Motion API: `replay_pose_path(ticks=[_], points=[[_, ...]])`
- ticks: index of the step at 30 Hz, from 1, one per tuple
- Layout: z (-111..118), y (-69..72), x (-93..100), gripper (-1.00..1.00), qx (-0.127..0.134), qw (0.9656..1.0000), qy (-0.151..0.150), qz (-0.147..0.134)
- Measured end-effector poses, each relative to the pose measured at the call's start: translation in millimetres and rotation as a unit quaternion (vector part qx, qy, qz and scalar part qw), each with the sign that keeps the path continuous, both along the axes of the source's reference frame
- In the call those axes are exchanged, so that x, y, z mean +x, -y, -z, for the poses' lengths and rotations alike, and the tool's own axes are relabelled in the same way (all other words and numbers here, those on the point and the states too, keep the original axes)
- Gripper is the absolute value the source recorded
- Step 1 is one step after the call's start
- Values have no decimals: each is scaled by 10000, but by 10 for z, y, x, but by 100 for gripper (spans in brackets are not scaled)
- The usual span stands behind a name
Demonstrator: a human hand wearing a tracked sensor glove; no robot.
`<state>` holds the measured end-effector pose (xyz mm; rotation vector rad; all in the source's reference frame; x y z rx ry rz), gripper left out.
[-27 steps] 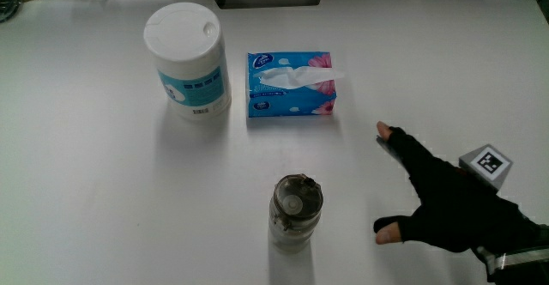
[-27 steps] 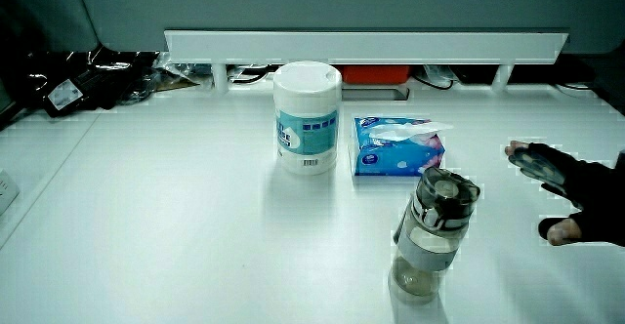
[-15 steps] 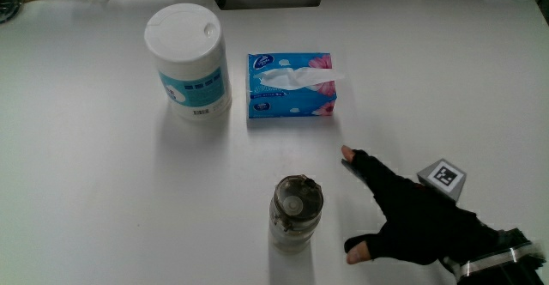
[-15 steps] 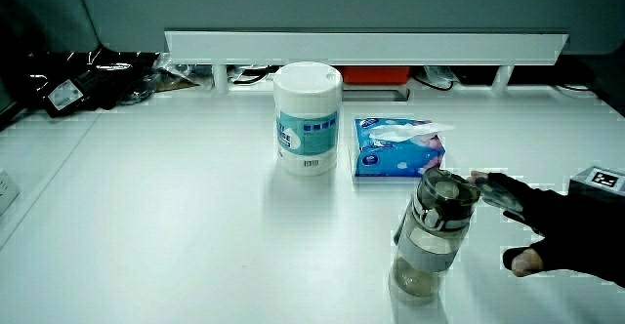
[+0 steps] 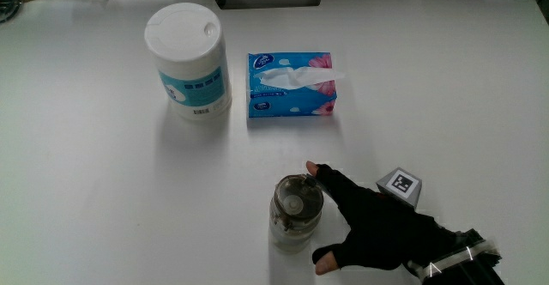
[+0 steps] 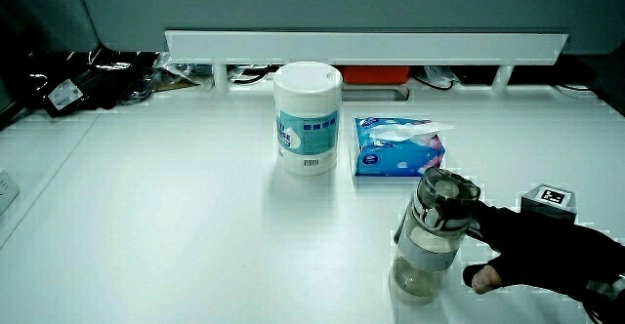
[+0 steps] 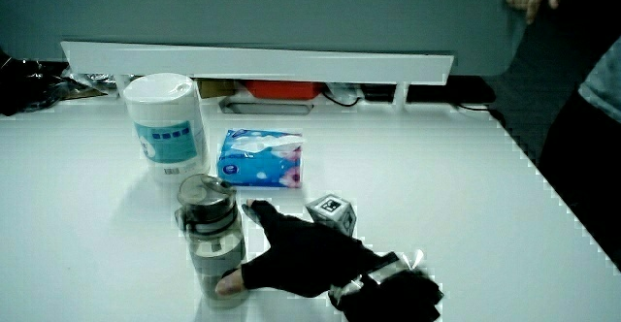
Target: Pick bottle
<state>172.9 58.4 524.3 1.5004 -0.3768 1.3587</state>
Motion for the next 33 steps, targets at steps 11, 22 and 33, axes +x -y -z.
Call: replay_pose_path(ticks=[11,22,33], points=[[-154,-33,-179,0,-91,9992,379,-102],[-206,-50,-259,0,-238,9972,652,-295],[-313,-94,-248,44,-106,9914,886,-953]])
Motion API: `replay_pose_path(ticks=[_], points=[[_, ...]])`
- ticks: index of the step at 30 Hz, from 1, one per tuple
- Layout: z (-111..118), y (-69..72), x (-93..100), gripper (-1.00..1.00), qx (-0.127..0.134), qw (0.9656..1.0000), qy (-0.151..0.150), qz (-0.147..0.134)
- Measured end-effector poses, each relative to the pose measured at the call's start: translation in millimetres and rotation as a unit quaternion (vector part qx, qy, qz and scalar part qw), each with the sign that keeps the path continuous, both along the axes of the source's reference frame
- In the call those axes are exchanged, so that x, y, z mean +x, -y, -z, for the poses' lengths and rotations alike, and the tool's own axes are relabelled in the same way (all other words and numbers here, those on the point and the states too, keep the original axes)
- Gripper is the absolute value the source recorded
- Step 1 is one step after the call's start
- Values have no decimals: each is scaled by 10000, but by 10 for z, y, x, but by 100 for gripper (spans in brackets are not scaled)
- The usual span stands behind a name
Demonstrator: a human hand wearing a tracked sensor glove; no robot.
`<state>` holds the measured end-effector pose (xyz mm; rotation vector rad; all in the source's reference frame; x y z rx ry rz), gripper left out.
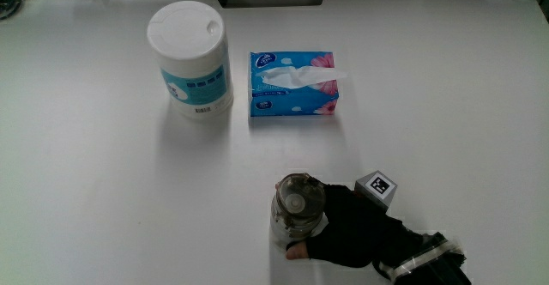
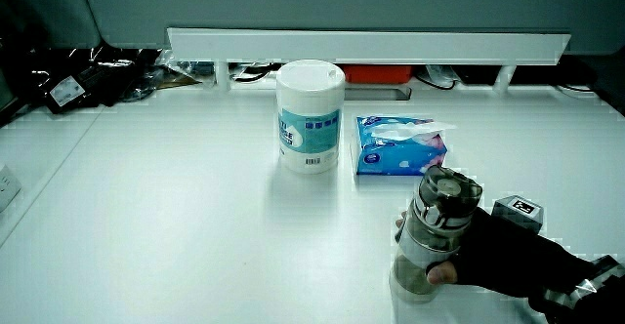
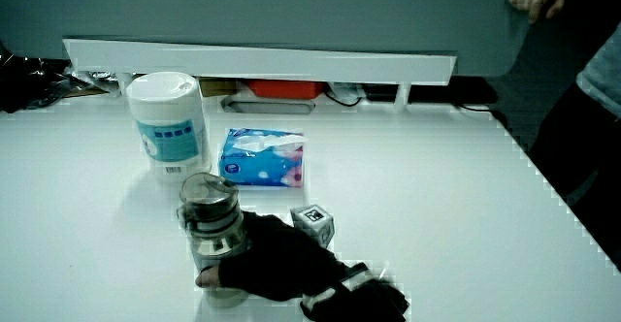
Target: Pick bottle
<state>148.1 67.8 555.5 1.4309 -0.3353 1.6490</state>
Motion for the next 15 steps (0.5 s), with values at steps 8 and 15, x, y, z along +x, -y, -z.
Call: replay_pose_path(ticks=[8,15], points=[[15,-16,13,76,270,9992,-76,-280],[15,-47,30,100,431,9978,-110,-482]])
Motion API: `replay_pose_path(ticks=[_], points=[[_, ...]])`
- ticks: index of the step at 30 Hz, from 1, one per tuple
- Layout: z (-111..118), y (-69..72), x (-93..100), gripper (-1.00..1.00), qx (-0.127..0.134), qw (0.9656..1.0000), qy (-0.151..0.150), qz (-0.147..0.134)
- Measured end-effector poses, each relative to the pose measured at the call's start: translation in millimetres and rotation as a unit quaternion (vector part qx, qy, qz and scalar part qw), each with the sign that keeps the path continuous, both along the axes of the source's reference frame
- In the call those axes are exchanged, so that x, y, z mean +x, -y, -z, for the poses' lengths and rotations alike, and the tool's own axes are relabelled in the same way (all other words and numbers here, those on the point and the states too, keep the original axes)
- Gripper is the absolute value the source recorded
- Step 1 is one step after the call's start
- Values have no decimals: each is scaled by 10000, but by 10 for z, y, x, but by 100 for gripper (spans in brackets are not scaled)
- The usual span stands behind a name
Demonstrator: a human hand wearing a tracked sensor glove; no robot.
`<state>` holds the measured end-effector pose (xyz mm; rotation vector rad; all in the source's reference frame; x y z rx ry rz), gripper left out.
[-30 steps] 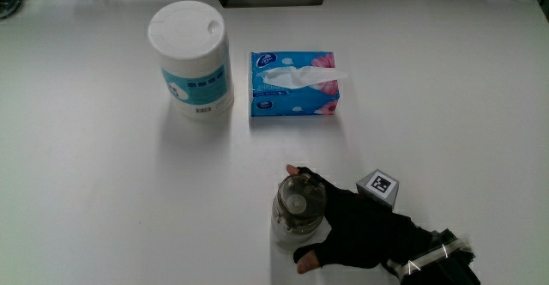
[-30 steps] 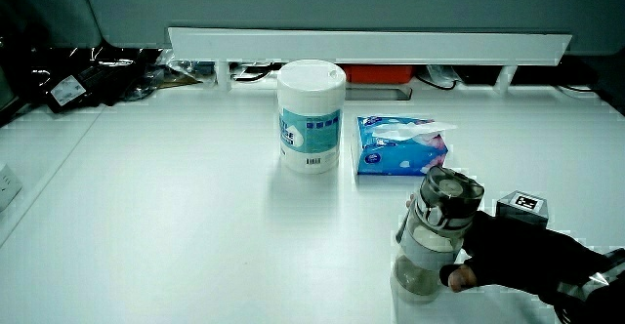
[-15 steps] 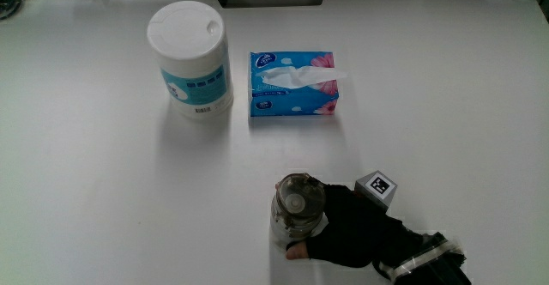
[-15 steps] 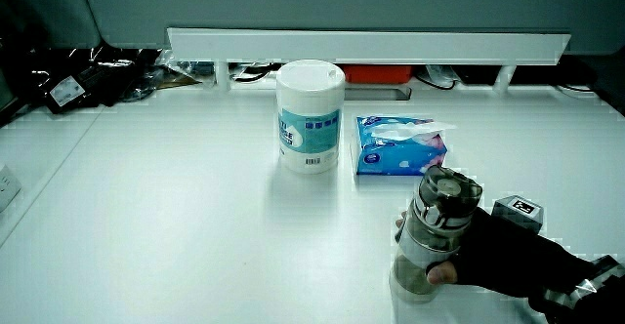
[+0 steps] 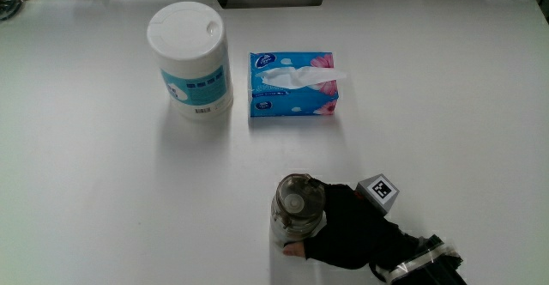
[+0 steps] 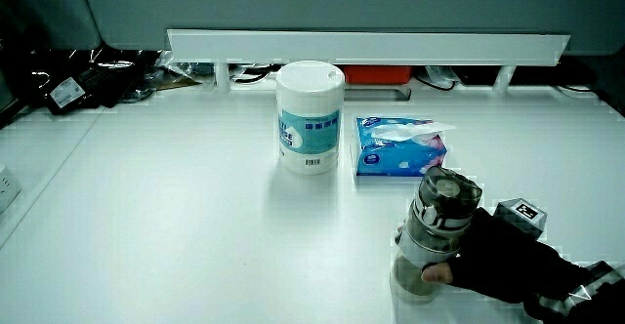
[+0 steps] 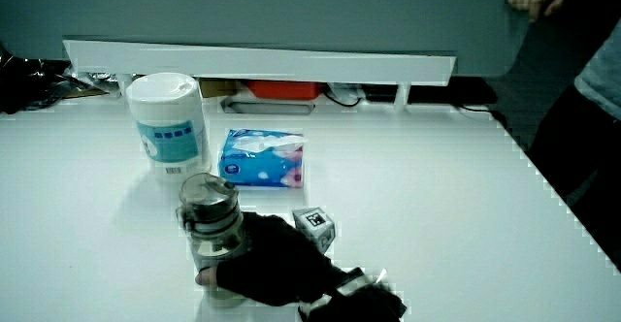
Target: Pick bottle
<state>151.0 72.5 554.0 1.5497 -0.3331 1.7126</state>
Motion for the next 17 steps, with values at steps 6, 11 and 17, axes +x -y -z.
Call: replay_pose_path(ticks=[6,11,17], points=[[26,-15,-5,100,26,10000,7,-49],[165,13,-24,100,229,9997,59,7],[495,158,13,100,384,9992,142,-45]])
